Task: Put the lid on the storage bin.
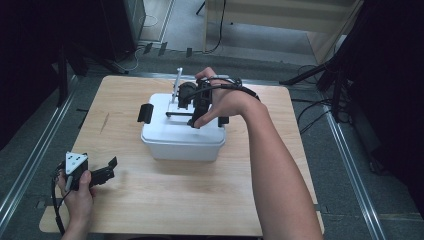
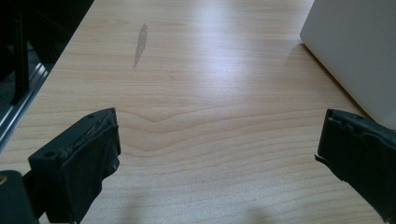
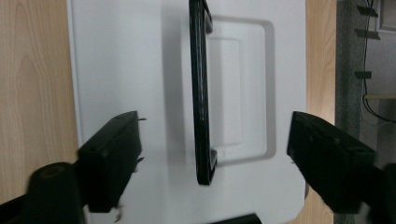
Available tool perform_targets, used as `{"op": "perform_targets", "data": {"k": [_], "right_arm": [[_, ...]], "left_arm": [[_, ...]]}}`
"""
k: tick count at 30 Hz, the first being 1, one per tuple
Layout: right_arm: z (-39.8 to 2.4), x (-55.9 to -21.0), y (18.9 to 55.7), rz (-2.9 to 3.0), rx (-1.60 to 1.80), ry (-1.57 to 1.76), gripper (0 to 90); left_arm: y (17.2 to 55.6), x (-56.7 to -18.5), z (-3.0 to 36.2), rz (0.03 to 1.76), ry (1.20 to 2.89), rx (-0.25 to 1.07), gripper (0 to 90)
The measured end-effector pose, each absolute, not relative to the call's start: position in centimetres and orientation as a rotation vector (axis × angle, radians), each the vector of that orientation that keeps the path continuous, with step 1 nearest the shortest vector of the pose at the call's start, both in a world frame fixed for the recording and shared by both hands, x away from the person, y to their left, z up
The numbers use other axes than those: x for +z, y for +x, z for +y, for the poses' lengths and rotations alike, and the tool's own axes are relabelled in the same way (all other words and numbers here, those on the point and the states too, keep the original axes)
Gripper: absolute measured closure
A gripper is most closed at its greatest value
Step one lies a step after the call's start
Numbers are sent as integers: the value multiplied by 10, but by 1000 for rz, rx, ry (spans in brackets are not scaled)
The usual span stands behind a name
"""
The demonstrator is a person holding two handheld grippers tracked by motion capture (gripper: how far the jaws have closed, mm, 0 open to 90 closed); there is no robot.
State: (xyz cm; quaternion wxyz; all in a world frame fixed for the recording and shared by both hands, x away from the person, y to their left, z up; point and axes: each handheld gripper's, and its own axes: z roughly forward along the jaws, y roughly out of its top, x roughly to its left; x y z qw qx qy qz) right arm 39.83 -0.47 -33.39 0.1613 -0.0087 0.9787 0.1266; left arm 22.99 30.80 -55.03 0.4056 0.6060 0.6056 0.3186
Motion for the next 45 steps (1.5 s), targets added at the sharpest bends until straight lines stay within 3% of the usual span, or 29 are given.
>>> {"op": "perform_targets", "data": {"k": [3,14,45], "right_arm": [[-18,-332,399,2777,390,18,0],[-70,-337,398,2800,445,165,0],[-167,-361,371,2742,541,373,0]], "left_arm": [[230,-550,307,1526,1527,808,0],[230,-550,307,1527,1530,810,0],[229,-551,305,1522,1538,820,0]]}}
